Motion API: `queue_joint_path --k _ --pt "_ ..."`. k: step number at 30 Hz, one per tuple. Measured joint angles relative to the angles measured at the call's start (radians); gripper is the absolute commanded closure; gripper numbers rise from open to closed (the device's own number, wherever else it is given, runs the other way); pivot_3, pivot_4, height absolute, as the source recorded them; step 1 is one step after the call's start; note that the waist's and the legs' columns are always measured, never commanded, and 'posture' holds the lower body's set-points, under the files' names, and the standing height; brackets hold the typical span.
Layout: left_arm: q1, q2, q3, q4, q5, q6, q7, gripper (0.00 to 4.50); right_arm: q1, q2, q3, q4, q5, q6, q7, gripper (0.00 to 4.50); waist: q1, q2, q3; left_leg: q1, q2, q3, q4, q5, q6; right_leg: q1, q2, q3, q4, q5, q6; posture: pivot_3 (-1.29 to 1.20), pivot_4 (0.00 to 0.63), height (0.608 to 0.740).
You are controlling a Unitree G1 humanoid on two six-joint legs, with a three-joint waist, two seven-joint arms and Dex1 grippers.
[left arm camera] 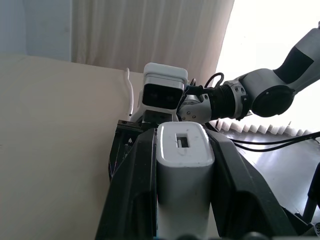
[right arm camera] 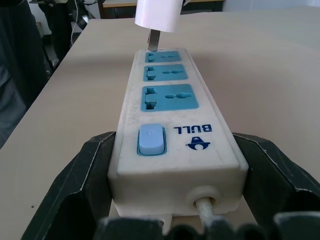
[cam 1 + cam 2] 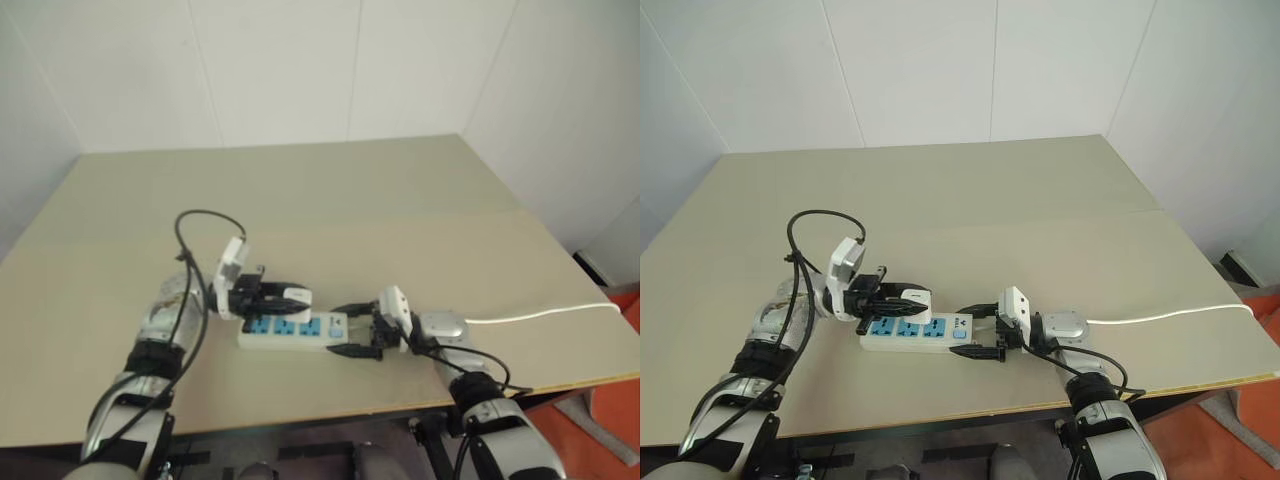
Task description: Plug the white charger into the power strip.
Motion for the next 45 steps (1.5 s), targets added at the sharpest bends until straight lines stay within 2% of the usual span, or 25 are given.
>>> queue_joint_path --k 10,23,45 --pt "0.019 -0.017 -0.036 0.026 -0.004 -0.105 -0.001 3.47 0.011 0.000 0.009 -0.025 0.000 0.016 -0.001 1.11 0.001 0.000 0.000 0.000 0.000 0.000 0.000 0.000 0.000 0.000 0.000 0.000 0.000 0.000 0.000 0.00 0.150 0.740" --pt "0.050 -0.033 -0.058 0.032 -0.001 -0.166 -0.001 3.47 0.014 0.000 0.014 -0.034 0.001 0.025 -0.002 1.11 0.001 0.000 0.000 0.000 0.000 0.000 0.000 0.000 0.000 0.000 0.000 0.000 0.000 0.000 0.000 0.00 0.150 0.740" --pt "0.046 -0.065 -0.086 0.140 0.024 -0.281 -0.006 3.47 0.019 -0.002 0.022 -0.047 0.002 0.037 -0.005 1.11 0.002 0.000 0.000 0.000 0.000 0.000 0.000 0.000 0.000 0.000 0.000 0.000 -0.001 0.000 0.000 0.00 0.150 0.740"
